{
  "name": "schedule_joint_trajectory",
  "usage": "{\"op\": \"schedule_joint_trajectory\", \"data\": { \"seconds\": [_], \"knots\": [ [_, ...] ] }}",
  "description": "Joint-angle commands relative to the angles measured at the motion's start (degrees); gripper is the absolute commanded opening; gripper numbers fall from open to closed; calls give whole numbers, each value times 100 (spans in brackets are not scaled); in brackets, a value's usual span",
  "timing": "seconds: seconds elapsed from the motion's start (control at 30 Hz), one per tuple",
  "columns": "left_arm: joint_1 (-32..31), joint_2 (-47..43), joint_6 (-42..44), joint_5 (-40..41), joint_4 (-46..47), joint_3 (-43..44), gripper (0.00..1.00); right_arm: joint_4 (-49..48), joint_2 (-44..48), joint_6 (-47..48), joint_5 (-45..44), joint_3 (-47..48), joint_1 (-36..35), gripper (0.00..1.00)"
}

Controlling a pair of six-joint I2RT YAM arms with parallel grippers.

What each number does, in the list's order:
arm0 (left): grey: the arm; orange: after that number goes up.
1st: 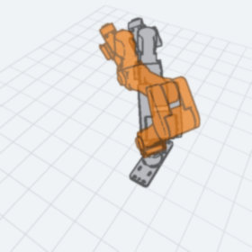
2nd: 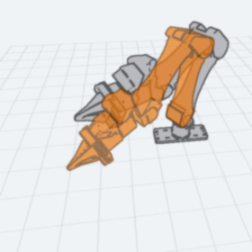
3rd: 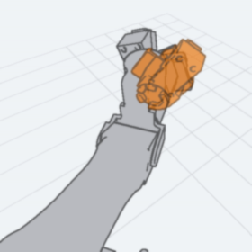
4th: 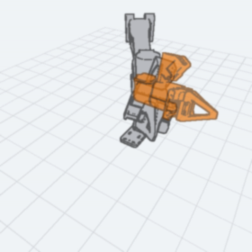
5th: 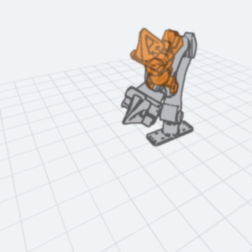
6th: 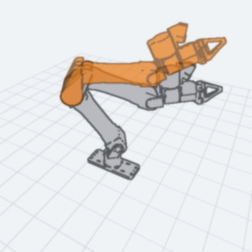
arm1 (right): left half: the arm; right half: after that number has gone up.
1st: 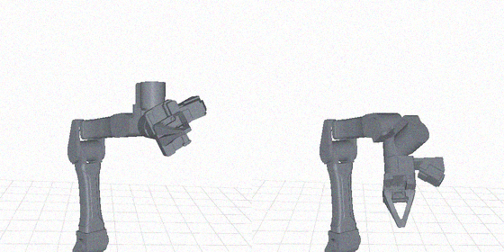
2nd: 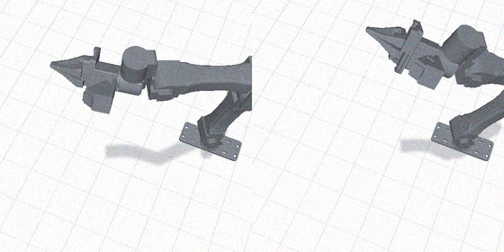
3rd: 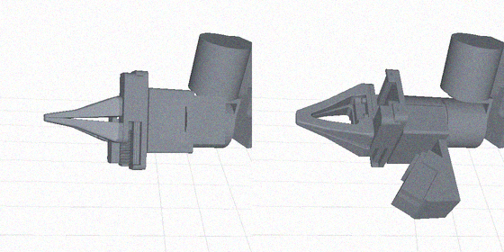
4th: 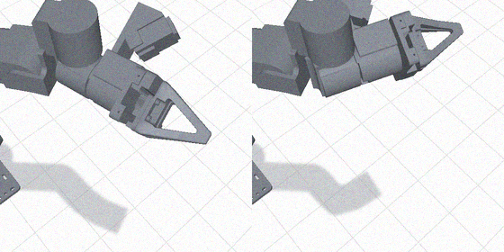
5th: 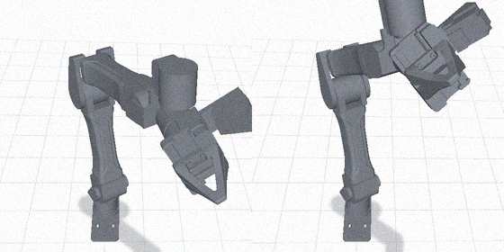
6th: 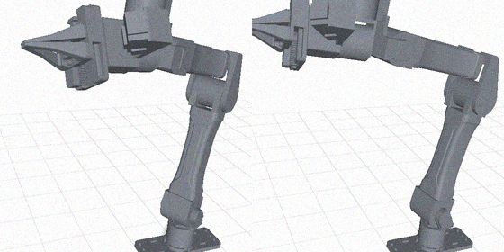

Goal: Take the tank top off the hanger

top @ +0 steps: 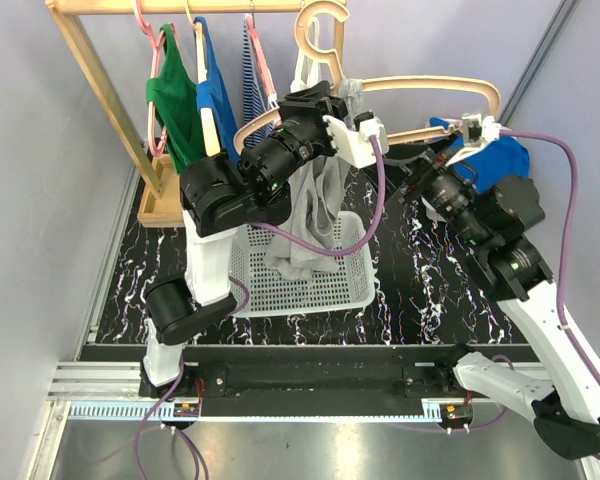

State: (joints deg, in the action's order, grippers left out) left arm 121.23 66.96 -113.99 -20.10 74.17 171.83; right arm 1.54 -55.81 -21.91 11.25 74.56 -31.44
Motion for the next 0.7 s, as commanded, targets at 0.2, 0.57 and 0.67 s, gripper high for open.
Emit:
{"op": "schedule_joint_trajectory", "data": {
  "seconds": [0.2, 0.57, 0.67],
  "knots": [
    [-135, -245, -3665, 419, 2172, 53, 0, -1191, 300, -296, 466, 216, -38, 84],
    [-117, -104, -3437, -29, 2163, -491, 0, 135, 554, -200, -24, -476, -38, 96],
    [-117, -95, -3357, -143, 2163, -720, 0, 329, 624, -243, -210, -952, -38, 97]
  ]
}}
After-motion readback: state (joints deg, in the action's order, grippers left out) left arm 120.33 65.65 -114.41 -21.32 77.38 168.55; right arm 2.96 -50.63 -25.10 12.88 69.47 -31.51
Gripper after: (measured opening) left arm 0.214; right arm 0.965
